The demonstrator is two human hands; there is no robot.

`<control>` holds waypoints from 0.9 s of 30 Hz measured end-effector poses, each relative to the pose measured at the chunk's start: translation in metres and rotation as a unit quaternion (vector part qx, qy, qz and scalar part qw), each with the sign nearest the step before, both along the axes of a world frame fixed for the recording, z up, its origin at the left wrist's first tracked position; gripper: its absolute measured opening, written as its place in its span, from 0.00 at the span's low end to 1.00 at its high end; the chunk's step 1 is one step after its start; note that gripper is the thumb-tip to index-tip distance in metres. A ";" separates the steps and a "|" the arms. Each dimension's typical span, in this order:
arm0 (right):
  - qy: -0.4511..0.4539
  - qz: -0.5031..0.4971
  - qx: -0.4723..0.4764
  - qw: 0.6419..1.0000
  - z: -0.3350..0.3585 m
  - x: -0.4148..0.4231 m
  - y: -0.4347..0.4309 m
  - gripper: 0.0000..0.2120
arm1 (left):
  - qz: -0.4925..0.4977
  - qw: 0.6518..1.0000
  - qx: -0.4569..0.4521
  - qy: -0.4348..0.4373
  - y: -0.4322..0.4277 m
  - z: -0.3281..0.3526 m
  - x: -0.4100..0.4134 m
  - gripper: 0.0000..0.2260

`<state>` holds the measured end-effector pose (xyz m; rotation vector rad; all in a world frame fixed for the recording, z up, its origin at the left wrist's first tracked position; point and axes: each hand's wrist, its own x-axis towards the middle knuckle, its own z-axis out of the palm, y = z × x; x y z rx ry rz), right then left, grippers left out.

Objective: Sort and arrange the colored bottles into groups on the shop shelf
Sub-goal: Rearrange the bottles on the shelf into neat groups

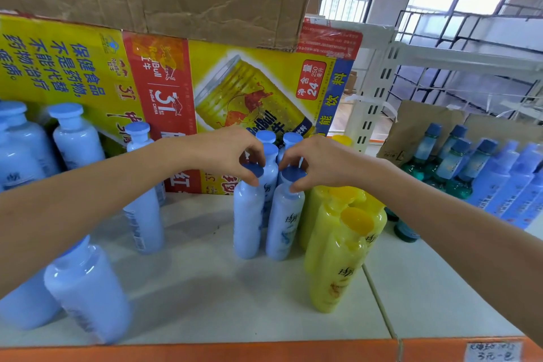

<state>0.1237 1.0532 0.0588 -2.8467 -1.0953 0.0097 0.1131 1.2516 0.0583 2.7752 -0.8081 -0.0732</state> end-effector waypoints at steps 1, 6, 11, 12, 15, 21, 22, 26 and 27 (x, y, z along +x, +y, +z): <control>-0.011 -0.006 0.005 1.000 -0.001 0.000 0.001 0.18 | -0.006 1.000 -0.006 0.016 0.001 0.001 0.000 0.15; -0.044 -0.041 0.022 0.998 -0.005 -0.001 0.004 0.18 | -0.041 0.993 -0.051 0.102 0.004 0.003 -0.002 0.15; -0.022 -0.029 0.015 0.999 -0.005 0.001 0.003 0.20 | -0.030 0.993 -0.062 0.091 0.007 0.000 -0.001 0.17; -0.009 -0.027 0.015 0.999 -0.005 0.002 0.002 0.21 | -0.021 0.995 -0.051 0.077 0.007 -0.001 -0.002 0.18; 0.015 -0.025 0.018 0.999 -0.004 0.003 0.002 0.22 | 0.003 1.000 -0.001 0.027 0.007 -0.005 -0.001 0.21; -0.016 -0.025 0.012 0.999 -0.007 0.001 0.004 0.18 | -0.008 1.000 -0.009 -0.016 -0.003 -0.011 -0.004 0.17; -0.017 -0.028 0.014 0.999 -0.006 0.001 0.003 0.18 | -0.008 1.000 -0.012 -0.014 -0.003 -0.010 -0.004 0.17; -0.022 -0.038 0.023 0.999 0.002 0.002 -0.002 0.18 | -0.008 1.000 -0.017 -0.002 -0.006 -0.009 0.000 0.18; -0.022 -0.039 0.025 0.999 0.005 0.003 -0.003 0.18 | -0.007 1.000 -0.022 -0.002 -0.008 -0.009 0.001 0.18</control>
